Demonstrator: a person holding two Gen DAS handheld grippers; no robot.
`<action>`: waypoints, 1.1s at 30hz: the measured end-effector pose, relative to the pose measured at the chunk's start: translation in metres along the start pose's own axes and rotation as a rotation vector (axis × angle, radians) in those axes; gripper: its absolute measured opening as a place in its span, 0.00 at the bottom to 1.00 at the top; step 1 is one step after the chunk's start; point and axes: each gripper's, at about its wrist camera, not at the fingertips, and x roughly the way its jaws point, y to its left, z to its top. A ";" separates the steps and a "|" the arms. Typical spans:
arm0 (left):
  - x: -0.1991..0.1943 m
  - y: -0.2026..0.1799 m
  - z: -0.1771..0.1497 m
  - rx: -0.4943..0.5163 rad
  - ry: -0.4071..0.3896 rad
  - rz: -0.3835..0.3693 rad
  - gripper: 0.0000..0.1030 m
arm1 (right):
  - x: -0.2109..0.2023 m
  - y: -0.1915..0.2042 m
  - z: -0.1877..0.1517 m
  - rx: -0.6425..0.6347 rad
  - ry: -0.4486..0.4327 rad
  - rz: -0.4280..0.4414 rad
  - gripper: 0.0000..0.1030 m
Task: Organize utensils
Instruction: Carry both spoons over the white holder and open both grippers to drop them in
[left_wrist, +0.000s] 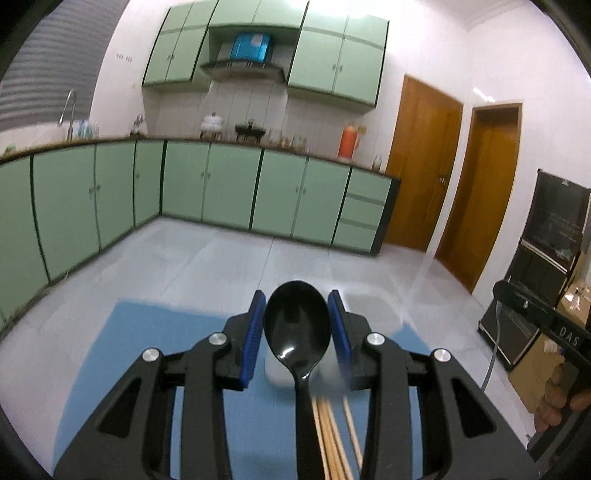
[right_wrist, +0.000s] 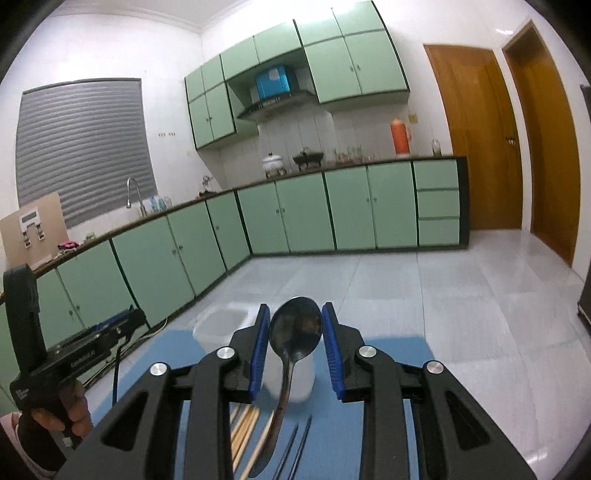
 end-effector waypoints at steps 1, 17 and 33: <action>0.005 -0.002 0.007 0.009 -0.013 -0.002 0.32 | 0.007 0.000 0.007 -0.008 -0.007 0.000 0.28; 0.125 -0.020 0.080 -0.002 -0.115 -0.060 0.32 | 0.121 0.011 0.062 -0.063 -0.055 -0.029 0.28; 0.160 0.004 0.038 -0.022 -0.045 -0.051 0.32 | 0.181 0.029 0.019 -0.126 -0.010 -0.055 0.27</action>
